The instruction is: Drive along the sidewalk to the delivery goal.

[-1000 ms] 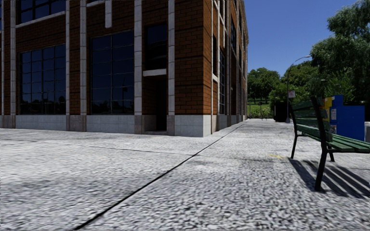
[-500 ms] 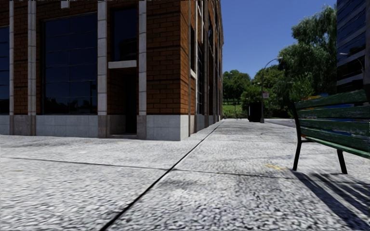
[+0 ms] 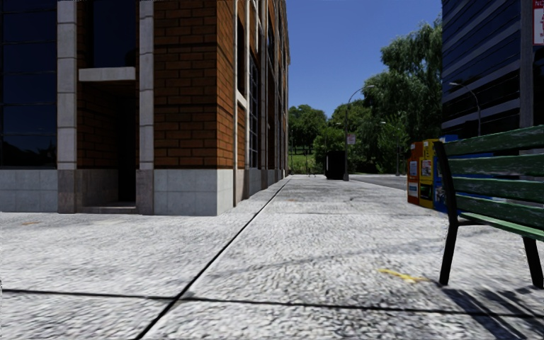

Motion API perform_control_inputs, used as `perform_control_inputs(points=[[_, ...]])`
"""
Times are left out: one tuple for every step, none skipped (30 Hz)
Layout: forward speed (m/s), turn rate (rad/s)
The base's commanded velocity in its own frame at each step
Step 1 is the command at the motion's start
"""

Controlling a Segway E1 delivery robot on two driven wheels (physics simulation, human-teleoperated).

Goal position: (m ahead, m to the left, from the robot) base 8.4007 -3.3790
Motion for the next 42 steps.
perform_control_inputs(points=[[1.93,0.0],[1.93,0.0],[1.93,0.0],[1.93,0.0],[1.93,0.0],[1.93,0.0],[1.93,0.0],[1.93,0.0],[1.93,0.0],[1.93,0.0],[1.93,0.0],[1.93,0.0],[1.93,0.0],[1.93,0.0],[1.93,0.0],[1.93,0.0],[1.93,0.0],[1.93,0.0],[1.93,0.0],[1.93,0.0],[1.93,0.0],[1.93,0.0],[1.93,0.0],[1.93,0.0],[1.93,0.0],[1.93,0.0],[1.93,0.0],[1.93,0.0],[1.93,0.0],[1.93,-0.19],[1.93,-0.36],[1.93,-0.48],[1.93,-0.54],[1.93,-0.62],[1.93,-0.88],[1.93,-0.88],[1.93,-1.03],[1.93,-1.06],[1.93,-1.0],[1.93,-0.73],[1.93,-0.73],[1.93,-0.36]])
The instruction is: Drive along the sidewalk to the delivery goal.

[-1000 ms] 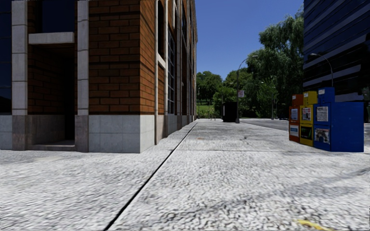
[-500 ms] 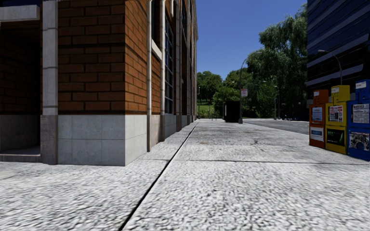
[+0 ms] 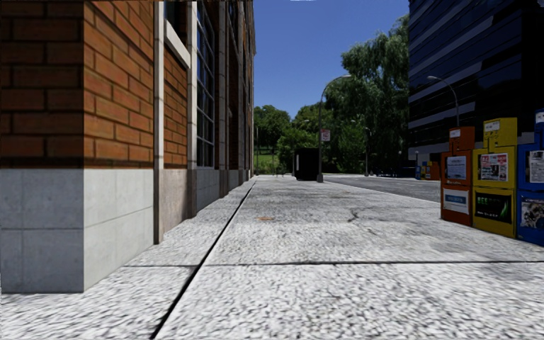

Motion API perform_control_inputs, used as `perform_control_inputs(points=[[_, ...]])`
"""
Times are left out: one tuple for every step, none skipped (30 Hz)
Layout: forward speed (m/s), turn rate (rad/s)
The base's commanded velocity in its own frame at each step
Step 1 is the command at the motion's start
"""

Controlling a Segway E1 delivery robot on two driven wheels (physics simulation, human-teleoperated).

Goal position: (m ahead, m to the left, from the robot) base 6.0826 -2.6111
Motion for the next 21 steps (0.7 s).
perform_control_inputs(points=[[1.93,-0.33],[1.93,-0.33],[1.93,-0.53],[1.93,-0.82],[1.93,-0.82],[1.93,-1.02],[1.93,-1.2],[1.93,-1.2],[1.93,-0.45],[1.93,-0.02],[1.93,-0.02],[1.93,0.0],[1.92,0.0],[1.92,0.0],[1.92,0.0],[1.92,0.0],[1.91,0.0],[1.91,0.0],[1.91,0.0],[1.91,0.0],[1.91,0.0]])
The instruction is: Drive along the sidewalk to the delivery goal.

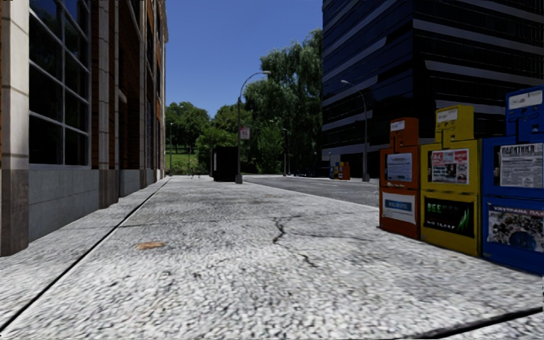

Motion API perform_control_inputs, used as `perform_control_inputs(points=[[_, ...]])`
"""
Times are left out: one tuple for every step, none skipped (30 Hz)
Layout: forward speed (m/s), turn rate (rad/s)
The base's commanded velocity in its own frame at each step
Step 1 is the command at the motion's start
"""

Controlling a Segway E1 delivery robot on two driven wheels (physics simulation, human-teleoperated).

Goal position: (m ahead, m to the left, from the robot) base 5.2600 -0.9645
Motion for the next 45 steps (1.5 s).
perform_control_inputs(points=[[1.91,0.0],[1.91,0.0],[1.91,0.0],[1.91,0.0],[1.91,0.0],[1.91,0.0],[1.91,0.0],[1.91,0.0],[1.91,0.0],[1.91,0.0],[1.91,0.0],[1.91,0.0],[1.91,0.0],[1.91,0.0],[1.91,0.0],[1.91,0.0],[1.91,0.0],[1.91,0.0],[1.91,0.0],[1.91,0.0],[1.88,0.0],[1.8,0.0],[1.69,0.0],[1.62,0.0],[1.62,0.0],[1.57,0.0],[1.54,0.0],[1.54,0.0],[1.54,0.0],[1.54,0.0],[1.54,0.0],[1.54,0.0],[1.54,0.0],[1.54,0.0],[1.54,0.0],[1.53,0.0],[1.53,0.0],[1.53,0.0],[1.53,0.0],[1.53,0.0],[1.53,0.0],[1.53,0.0],[1.53,0.0],[1.53,0.0],[1.53,0.0]])
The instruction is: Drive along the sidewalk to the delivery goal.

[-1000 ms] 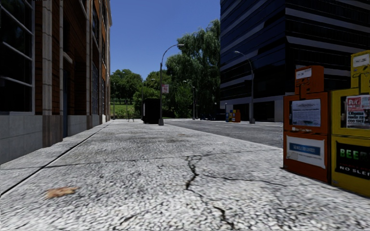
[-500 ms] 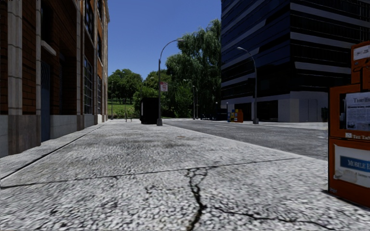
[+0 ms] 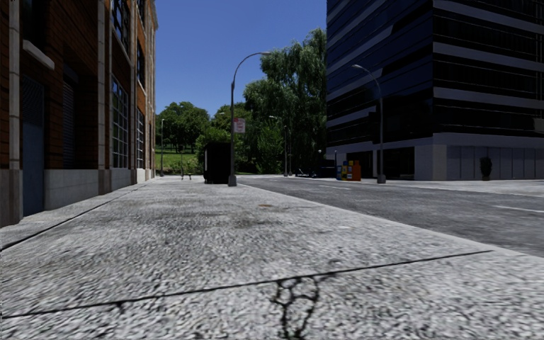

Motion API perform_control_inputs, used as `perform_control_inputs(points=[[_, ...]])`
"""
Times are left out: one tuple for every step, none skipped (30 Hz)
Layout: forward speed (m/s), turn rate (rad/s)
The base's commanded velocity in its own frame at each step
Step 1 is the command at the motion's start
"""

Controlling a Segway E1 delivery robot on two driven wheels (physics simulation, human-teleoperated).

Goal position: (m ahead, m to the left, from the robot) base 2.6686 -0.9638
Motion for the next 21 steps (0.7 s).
perform_control_inputs(points=[[1.53,0.0],[1.53,0.0],[1.53,0.0],[1.53,0.0],[1.53,0.0],[1.53,0.0],[1.53,0.0],[1.53,0.0],[1.53,0.0],[1.53,0.0],[1.53,0.0],[1.53,0.0],[1.53,0.0],[1.53,0.0],[1.53,0.0],[1.53,0.0],[1.53,0.0],[1.53,0.0],[1.53,0.0],[1.53,0.0],[1.53,0.0]])
